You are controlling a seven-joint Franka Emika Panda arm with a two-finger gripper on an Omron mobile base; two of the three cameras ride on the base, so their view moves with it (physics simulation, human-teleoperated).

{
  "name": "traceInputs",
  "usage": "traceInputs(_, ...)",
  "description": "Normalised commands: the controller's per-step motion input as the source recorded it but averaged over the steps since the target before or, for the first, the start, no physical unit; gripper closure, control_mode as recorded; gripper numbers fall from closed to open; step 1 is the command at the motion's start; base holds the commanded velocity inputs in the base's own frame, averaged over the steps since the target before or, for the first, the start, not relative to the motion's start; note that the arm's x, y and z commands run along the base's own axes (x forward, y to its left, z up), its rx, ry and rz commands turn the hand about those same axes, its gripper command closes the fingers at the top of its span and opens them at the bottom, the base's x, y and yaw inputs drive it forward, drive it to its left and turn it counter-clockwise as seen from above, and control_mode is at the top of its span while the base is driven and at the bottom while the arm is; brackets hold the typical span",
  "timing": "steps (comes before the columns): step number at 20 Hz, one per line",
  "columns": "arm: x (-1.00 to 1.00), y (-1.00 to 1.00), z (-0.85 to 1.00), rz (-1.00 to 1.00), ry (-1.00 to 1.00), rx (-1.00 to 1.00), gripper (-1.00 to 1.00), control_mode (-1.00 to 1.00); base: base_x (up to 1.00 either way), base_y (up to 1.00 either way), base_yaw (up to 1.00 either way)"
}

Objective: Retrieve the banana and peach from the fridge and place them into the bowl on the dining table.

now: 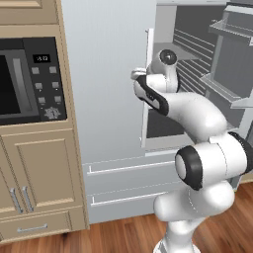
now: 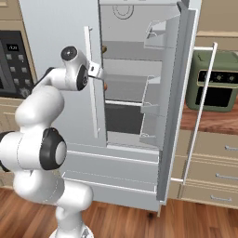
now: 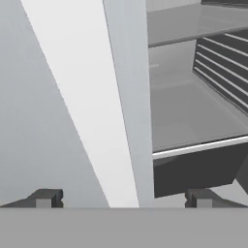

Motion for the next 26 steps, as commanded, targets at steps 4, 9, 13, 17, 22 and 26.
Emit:
traceInputs(4,0.51,0.00,-0.05,0.00,0.00,0.00,-1.00,-1.00,0.00,0.00,0.00)
traceInputs(9,0.56,0.00,-0.17,0.00,0.00,0.00,1.00,-1.00,0.00,0.00,0.00)
traceInputs(13,0.46,0.00,-0.15,0.00,0.00,0.00,1.00,-1.00,0.00,0.00,0.00)
traceInputs(17,0.11,0.00,0.00,-0.01,0.03,0.00,1.00,-1.00,0.00,0.00,0.00)
traceInputs(22,-0.56,0.12,0.02,0.00,0.33,0.00,1.00,-1.00,0.00,0.00,0.00)
traceInputs(26,-1.00,0.46,0.03,0.00,0.21,0.00,1.00,-1.00,0.00,0.00,0.00)
